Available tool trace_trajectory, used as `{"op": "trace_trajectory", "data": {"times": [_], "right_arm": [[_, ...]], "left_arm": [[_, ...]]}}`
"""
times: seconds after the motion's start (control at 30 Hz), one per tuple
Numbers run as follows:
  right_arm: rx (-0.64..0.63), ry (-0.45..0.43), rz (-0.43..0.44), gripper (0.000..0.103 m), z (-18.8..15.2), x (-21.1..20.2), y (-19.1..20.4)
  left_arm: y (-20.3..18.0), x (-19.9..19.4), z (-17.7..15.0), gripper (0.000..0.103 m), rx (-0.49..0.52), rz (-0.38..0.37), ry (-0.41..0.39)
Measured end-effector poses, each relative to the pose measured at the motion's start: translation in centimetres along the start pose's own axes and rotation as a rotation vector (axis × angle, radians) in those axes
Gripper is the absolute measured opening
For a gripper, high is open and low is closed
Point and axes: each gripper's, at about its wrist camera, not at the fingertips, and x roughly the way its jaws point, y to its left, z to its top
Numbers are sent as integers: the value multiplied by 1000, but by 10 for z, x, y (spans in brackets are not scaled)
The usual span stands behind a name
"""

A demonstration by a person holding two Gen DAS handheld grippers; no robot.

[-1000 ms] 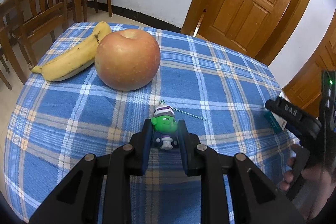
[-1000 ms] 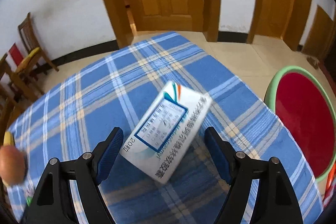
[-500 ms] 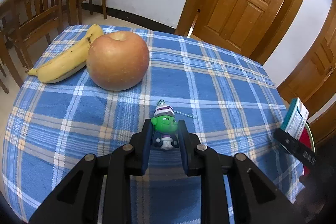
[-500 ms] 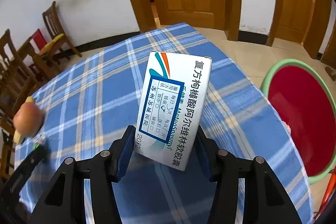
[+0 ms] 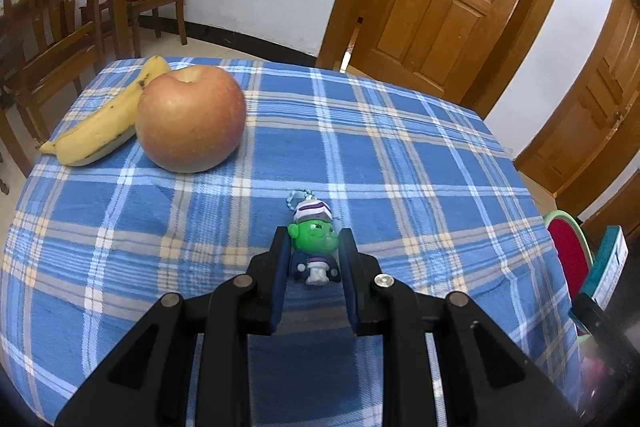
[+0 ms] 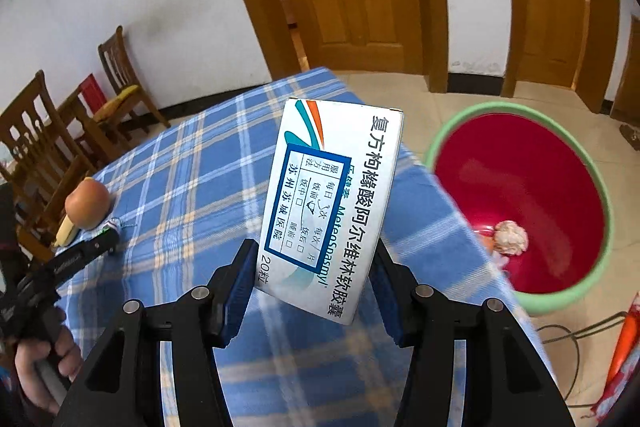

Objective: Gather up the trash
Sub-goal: 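Carry the toy and medicine box over the red bucket with both tools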

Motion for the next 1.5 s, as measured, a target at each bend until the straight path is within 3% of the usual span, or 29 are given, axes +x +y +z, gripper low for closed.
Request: {"op": "trace_trajectory", "data": {"times": [0.4,0.83,1.5], "right_arm": [[50,-28,-59,56,-16,-36,-65],[161,-71,-60,56,-18,-52,-120],[234,-77,-41,56,-5,-35,-175]], "left_arm": [[-41,-22,-4,24,93,-43,-17],[-125,-55,-5,24,209,-188,-29],[-248,-41,-34,24,387,-345,45]]}}
